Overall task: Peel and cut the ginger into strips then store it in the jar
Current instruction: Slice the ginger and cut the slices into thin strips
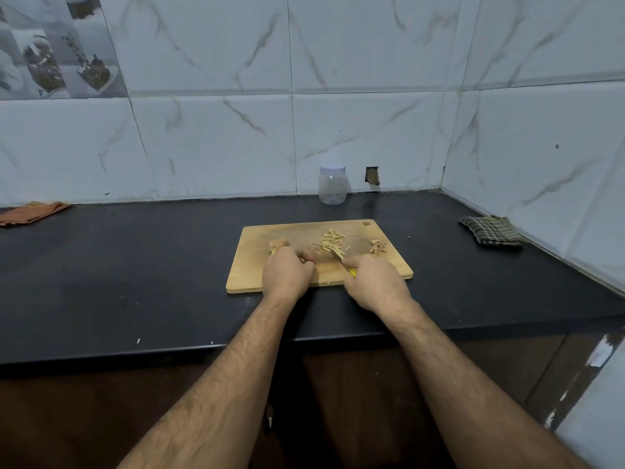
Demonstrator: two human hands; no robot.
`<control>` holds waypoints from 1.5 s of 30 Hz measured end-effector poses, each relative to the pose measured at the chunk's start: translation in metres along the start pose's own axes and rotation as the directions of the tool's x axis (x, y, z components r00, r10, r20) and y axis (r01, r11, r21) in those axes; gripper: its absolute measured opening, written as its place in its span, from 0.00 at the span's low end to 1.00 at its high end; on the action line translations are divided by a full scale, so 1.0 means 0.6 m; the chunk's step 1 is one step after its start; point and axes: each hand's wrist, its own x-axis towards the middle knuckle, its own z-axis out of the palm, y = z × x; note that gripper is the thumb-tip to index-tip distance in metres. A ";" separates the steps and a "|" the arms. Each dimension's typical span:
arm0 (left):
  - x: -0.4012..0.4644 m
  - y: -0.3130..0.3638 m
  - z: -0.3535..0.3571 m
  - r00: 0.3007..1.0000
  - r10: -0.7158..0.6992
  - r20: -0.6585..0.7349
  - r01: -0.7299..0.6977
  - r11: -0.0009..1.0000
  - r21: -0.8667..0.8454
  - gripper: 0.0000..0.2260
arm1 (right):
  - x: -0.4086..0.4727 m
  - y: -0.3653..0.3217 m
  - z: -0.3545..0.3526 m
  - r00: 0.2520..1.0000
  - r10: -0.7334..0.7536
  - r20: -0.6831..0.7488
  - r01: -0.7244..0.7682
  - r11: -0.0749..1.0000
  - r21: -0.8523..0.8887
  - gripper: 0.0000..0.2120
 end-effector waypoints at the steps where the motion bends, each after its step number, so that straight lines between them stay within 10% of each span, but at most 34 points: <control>1: 0.001 -0.002 -0.001 1.000 0.001 -0.025 -0.001 1.000 -0.031 0.06 | 0.004 0.000 -0.001 1.000 0.000 -0.003 0.000 1.000 0.006 0.24; 7: 0.016 -0.016 -0.011 0.993 -0.065 -0.100 0.050 0.988 -0.144 0.01 | 0.014 -0.009 0.007 0.999 -0.030 0.015 0.031 0.999 -0.016 0.24; 27: 0.063 0.001 -0.027 0.988 0.050 0.143 -0.091 0.952 0.293 0.08 | 0.018 -0.016 0.040 0.995 0.007 -0.096 0.010 0.984 0.180 0.22; 45: 0.076 0.033 0.000 0.991 -0.130 0.015 0.115 0.924 0.365 0.06 | 0.015 -0.017 0.043 0.994 0.012 -0.109 0.007 0.986 0.165 0.19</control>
